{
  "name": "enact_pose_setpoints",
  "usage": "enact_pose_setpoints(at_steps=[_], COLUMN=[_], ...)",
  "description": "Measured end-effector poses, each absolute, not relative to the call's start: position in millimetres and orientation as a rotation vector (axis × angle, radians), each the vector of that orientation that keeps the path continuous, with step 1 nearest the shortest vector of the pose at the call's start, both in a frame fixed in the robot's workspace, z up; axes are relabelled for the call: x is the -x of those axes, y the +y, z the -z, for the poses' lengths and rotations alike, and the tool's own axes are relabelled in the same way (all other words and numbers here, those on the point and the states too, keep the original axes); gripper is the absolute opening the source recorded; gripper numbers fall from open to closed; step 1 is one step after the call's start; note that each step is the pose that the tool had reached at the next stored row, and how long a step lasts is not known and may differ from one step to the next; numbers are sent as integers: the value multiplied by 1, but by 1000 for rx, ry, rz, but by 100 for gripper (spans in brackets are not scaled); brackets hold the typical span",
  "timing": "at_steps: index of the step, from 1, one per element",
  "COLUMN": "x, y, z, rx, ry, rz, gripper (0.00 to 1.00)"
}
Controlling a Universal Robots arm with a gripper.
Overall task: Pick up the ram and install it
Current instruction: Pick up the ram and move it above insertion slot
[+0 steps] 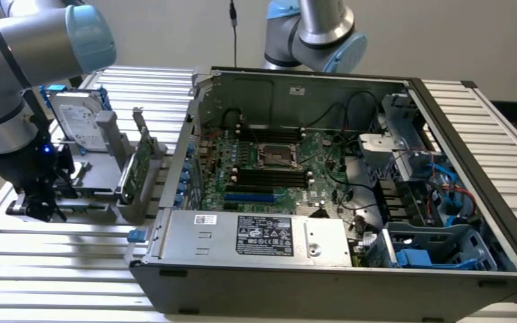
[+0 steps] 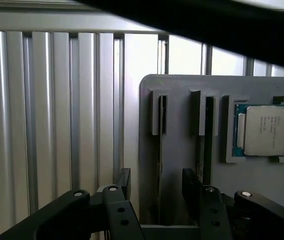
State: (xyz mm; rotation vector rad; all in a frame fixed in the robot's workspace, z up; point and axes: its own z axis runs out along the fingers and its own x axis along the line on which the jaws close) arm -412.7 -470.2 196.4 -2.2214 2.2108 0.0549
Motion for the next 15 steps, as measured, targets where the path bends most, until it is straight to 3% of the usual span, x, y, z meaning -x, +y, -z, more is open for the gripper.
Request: enact_pose_setpoints(at_steps=[12,13,14,15], x=[413,413,413,413], y=[-467,-467,-467,-467], z=[-193,-193,-193,-193], rx=[2202,2199,2196,2195], ry=[2230,2233,2235,2237], rz=[-62,-63,-63,-63], gripper=[54,45,45,39])
